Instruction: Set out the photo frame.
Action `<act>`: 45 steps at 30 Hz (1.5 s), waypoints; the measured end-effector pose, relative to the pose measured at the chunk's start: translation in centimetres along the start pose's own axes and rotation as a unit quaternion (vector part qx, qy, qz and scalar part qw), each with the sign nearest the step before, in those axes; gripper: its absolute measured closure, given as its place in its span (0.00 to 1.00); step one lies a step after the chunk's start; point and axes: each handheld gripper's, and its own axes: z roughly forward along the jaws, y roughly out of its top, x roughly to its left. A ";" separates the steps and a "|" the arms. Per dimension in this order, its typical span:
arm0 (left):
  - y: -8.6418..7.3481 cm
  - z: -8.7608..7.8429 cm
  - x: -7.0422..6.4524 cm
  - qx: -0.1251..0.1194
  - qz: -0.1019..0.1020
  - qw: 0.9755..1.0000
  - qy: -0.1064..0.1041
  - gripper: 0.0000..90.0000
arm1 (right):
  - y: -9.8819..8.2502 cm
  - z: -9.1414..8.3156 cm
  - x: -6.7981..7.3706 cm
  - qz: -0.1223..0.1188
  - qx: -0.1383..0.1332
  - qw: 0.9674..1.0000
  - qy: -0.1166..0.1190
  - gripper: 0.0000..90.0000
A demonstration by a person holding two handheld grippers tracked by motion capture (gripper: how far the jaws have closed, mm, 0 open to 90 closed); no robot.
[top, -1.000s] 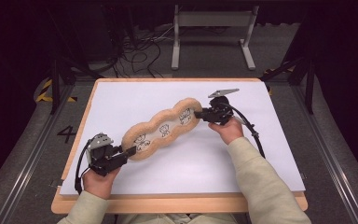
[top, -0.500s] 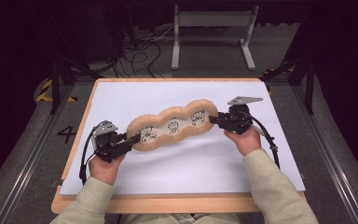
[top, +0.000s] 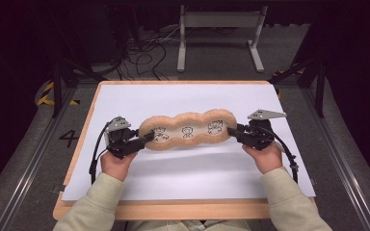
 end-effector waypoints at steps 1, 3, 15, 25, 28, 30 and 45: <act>0.1 0.1 0.1 0.001 -0.001 1.000 -0.003 0.64 | -0.2 -0.1 0.0 0.003 0.002 1.000 0.001 0.73; 0.1 0.5 0.3 0.003 0.003 1.000 -0.003 0.63 | -0.6 -0.2 0.2 0.000 0.004 1.000 -0.002 0.73; -0.4 3.2 0.6 0.032 -0.004 0.999 -0.006 0.61 | -2.4 0.8 -0.9 0.007 0.044 0.999 -0.014 0.73; -1.0 4.3 0.9 0.058 -0.017 0.998 -0.015 0.61 | -2.9 1.1 -1.3 0.009 0.058 0.998 -0.013 0.73; -1.1 4.5 0.9 0.067 -0.018 0.997 -0.017 0.61 | -3.0 1.2 -1.5 0.011 0.061 0.998 -0.011 0.73; -1.2 4.7 0.9 0.071 -0.020 0.997 -0.017 0.61 | -3.1 1.3 -1.6 0.011 0.064 0.998 -0.012 0.73; -1.2 4.8 0.5 0.080 -0.017 0.997 0.000 0.54 | -3.3 1.8 -1.7 0.009 0.085 0.996 -0.007 0.66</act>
